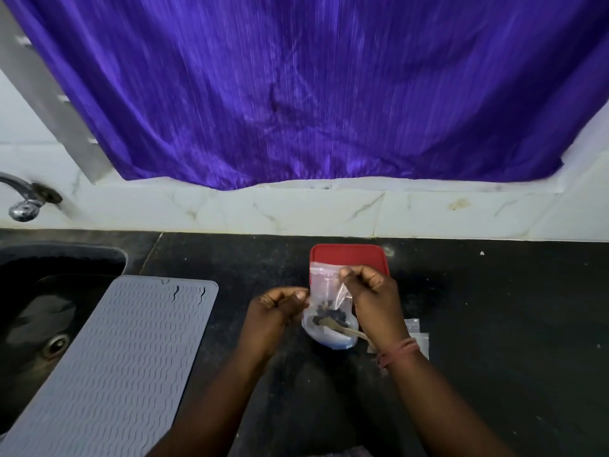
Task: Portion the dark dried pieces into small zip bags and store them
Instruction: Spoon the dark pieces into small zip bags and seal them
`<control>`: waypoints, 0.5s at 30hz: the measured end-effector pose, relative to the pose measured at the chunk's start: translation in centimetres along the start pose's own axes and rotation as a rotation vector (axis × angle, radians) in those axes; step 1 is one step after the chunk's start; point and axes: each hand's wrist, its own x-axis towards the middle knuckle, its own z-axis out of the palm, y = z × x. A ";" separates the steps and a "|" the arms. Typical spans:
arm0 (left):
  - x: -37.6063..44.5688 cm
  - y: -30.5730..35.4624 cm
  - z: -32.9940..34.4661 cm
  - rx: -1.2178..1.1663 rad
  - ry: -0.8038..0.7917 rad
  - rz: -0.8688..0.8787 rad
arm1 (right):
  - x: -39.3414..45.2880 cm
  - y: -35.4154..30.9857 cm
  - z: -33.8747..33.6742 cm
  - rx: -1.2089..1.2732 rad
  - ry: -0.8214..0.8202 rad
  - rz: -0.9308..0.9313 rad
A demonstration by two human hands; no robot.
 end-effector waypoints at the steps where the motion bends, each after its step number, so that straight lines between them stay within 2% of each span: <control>1: 0.2 0.3 0.1 0.021 0.004 0.046 | 0.0 0.0 0.0 -0.043 -0.031 -0.027; 7: 0.4 2.9 1.3 0.040 -0.068 0.106 | -0.9 0.3 0.9 -0.097 -0.176 -0.039; 15: -0.5 2.9 1.3 0.092 -0.120 0.109 | -1.2 0.2 0.8 -0.146 -0.141 -0.086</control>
